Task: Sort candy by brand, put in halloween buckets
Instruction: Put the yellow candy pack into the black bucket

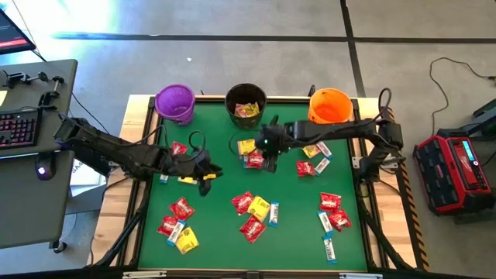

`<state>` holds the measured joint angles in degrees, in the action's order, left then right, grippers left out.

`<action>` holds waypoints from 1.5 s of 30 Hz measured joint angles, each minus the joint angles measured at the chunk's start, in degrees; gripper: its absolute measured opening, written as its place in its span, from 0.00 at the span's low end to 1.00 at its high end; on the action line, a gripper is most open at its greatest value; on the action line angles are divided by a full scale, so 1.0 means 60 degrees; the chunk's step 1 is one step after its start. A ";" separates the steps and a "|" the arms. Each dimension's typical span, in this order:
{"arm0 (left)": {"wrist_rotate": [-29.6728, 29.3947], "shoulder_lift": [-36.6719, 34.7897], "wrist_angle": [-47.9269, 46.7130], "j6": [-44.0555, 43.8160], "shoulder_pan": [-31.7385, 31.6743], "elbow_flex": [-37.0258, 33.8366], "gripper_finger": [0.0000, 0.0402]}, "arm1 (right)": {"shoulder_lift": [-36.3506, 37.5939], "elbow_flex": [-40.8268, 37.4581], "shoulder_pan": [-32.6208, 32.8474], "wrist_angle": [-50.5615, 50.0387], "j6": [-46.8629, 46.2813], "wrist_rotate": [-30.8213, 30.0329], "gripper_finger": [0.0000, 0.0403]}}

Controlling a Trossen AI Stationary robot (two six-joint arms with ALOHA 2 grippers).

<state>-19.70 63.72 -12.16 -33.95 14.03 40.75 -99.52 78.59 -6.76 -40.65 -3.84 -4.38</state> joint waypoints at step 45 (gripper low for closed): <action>-0.0087 0.0000 -0.0017 -0.1820 -0.2409 0.0004 0.20 | -0.0605 0.1413 -0.5406 0.0883 -0.3610 0.2101 0.54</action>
<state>-20.22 63.72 -12.26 -44.87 -0.43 40.77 -103.15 87.07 -39.20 -35.35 -25.50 8.23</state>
